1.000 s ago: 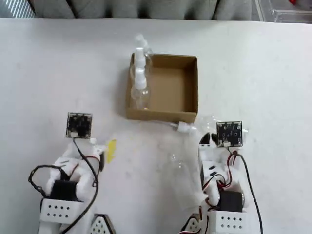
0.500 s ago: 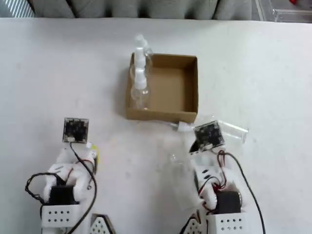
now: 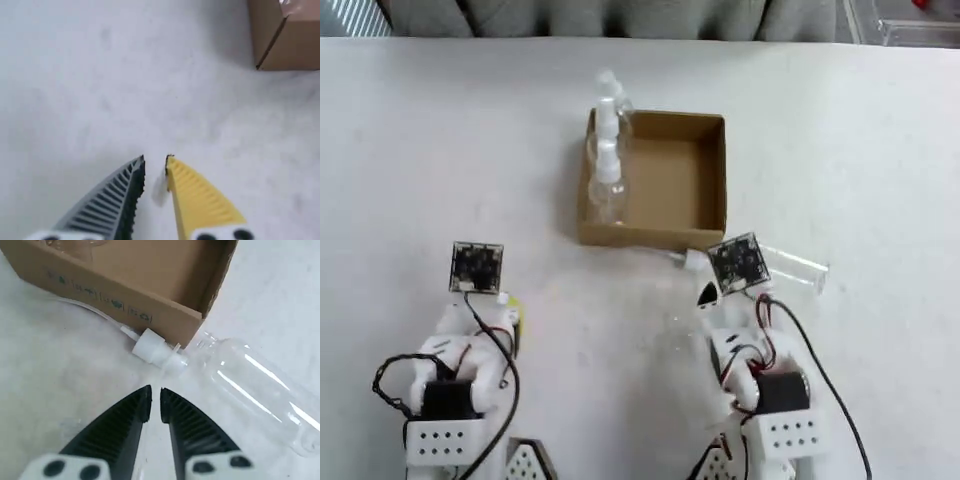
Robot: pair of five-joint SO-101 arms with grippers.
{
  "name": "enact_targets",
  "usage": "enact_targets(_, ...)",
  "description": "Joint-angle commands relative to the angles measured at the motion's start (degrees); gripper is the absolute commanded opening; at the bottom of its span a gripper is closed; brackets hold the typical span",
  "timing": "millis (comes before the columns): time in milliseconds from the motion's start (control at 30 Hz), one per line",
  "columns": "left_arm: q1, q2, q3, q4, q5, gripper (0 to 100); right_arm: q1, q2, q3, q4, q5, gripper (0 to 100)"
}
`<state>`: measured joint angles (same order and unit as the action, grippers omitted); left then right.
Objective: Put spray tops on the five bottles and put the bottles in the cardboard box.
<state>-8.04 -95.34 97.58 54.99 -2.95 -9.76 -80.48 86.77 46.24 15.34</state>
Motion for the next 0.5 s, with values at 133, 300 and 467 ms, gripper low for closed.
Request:
enact_targets(133, -0.6, -0.7, -0.3, 0.7, -0.5, 8, 1.3, 33.5, -16.4, -5.3, -4.8, 1.6)
enact_targets(300, -0.6, -0.7, -0.3, 0.7, -0.5, 8, 9.5, 48.6, -21.8, -13.5, -4.9, 1.6)
enact_targets(467, -0.6, -0.7, -0.3, 0.7, -0.5, 8, 11.2, 60.7, -25.6, -20.6, -4.9, 1.6)
